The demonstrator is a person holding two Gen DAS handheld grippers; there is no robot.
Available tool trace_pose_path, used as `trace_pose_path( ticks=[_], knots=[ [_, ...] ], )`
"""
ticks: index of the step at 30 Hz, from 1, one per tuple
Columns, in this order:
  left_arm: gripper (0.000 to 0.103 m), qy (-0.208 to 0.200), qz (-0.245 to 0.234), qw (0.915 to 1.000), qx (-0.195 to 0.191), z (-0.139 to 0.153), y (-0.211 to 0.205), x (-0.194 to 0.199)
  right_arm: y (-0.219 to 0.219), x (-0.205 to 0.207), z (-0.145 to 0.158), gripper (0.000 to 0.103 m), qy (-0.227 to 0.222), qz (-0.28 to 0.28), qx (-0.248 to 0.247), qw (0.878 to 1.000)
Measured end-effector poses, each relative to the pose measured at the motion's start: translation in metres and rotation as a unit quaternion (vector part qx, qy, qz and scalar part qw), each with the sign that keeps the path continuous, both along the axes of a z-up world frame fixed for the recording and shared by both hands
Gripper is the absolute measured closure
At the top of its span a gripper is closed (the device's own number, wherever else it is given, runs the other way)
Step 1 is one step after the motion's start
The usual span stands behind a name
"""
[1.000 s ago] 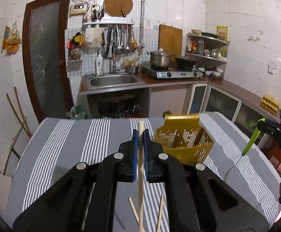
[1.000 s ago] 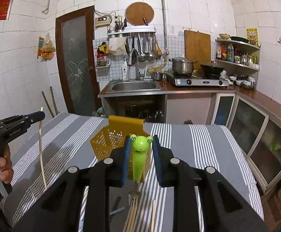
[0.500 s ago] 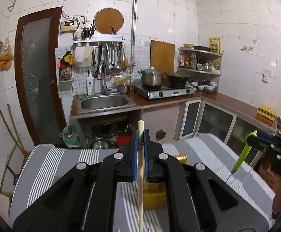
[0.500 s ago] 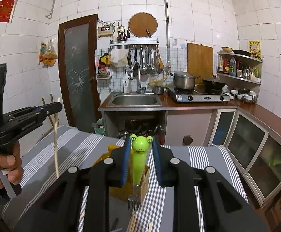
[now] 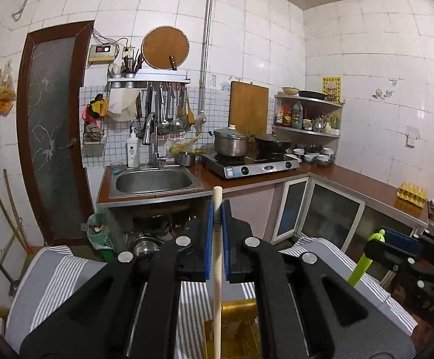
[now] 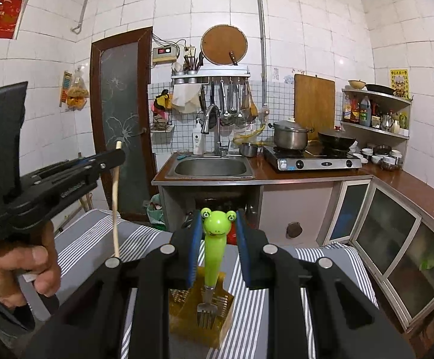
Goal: Organize utensils
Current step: 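Open both tools to drop the chopstick and fork into the yellow holder, then move both open tools back down over the remaining utensils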
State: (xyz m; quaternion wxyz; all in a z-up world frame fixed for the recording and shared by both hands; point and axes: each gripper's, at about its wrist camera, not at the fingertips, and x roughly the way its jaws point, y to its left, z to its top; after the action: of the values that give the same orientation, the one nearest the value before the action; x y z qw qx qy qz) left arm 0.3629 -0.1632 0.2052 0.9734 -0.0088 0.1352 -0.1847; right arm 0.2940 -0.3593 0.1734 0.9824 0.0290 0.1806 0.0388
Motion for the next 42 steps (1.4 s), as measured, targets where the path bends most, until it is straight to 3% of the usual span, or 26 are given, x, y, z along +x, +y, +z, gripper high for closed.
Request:
trace_pose_path(
  ticks=[17,19,20,21,29,32,36,42],
  knots=[
    [0.099,0.042,0.005,0.9991,0.009,-0.058,-0.015,0.050,-0.002,0.052,-0.039,0.080,0.045,0.002,0.014,0.999],
    [0.087,0.057,0.000,0.9983,0.016,-0.067,-0.017,0.054,-0.002,0.060,-0.043,0.064,0.061,0.003,0.017,0.998],
    [0.072,0.061,0.005,0.9979,0.019,-0.072,-0.016,0.054,-0.004,0.059,-0.045,0.049,0.058,-0.010,0.013,0.998],
    [0.071,0.063,0.010,0.9978,0.020,-0.075,-0.014,0.054,-0.006,0.056,-0.045,0.049,0.053,-0.019,0.011,0.998],
    [0.068,0.071,0.048,0.9955,0.039,-0.078,0.042,0.018,-0.042,0.012,-0.045,0.049,0.033,-0.054,0.005,0.998],
    [0.061,0.084,0.065,0.9928,0.055,-0.094,0.078,-0.008,-0.061,-0.019,-0.068,0.049,0.047,-0.070,0.008,0.996],
    [0.060,0.119,0.082,0.9874,0.066,-0.133,0.120,-0.046,-0.075,-0.060,-0.104,0.049,0.066,-0.090,0.026,0.993],
    [0.059,0.152,0.097,0.9804,0.080,-0.187,0.145,-0.107,-0.070,-0.115,-0.159,0.049,0.103,-0.107,0.042,0.988]
  ],
)
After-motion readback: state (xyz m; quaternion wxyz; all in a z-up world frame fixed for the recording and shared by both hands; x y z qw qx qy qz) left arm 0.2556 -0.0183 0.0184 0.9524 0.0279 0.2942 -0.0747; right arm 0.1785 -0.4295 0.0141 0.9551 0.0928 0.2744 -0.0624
